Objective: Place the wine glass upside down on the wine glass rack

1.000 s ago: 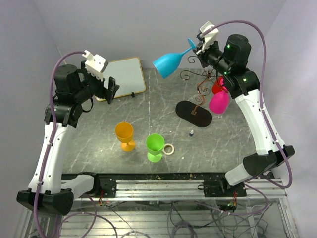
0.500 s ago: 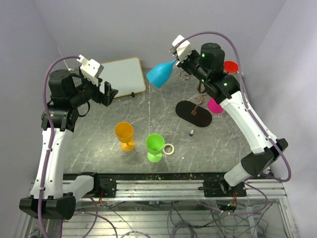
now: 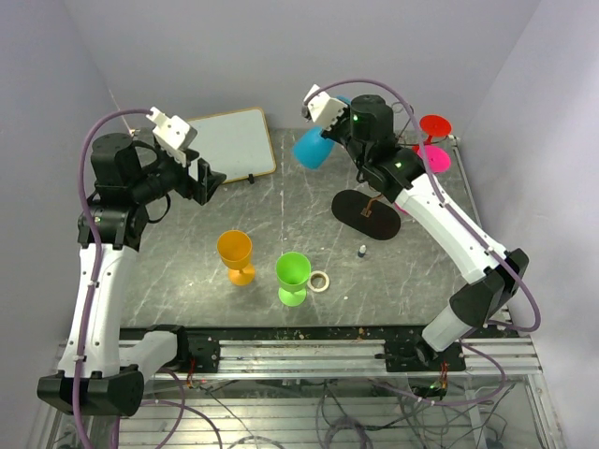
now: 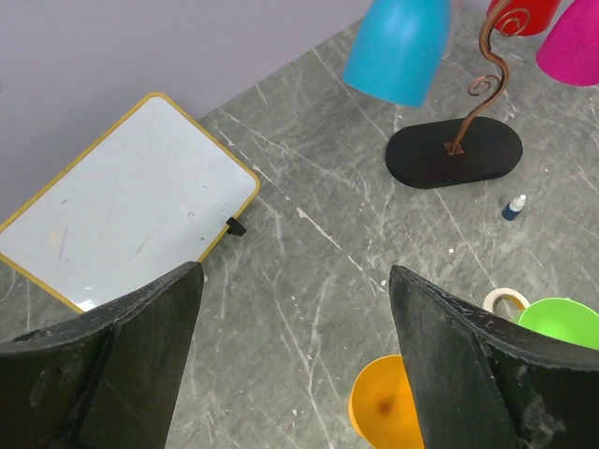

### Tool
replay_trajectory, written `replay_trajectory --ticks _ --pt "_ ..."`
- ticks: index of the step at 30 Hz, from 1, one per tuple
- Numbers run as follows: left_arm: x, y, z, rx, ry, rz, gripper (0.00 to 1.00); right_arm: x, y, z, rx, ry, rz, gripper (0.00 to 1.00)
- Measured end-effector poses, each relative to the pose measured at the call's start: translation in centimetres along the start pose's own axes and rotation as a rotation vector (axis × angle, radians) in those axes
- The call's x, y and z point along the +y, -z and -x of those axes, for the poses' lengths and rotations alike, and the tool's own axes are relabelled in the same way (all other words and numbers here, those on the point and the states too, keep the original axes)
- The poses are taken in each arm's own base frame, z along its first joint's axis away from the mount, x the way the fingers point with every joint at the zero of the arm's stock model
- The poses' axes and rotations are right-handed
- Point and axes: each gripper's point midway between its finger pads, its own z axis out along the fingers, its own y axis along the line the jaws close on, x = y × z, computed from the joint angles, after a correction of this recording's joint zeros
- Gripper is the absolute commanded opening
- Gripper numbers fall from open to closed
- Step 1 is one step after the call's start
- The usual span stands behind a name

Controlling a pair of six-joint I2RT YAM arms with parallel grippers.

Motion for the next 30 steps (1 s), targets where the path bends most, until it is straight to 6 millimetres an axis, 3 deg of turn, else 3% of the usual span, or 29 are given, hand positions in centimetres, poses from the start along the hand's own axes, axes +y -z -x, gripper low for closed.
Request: replay_trajectory --ticks 13,30 --pt "0.2 -0.5 -0.5 0.012 0.039 -0.019 0.89 0.5 -0.5 -4.2 0.164 0.143 -0.072 0.0" --pt "0.7 -1.3 -1.0 0.008 0.08 -0.039 0.88 -3.1 -0.8 -8.8 0.274 0.098 -0.137 0.0"
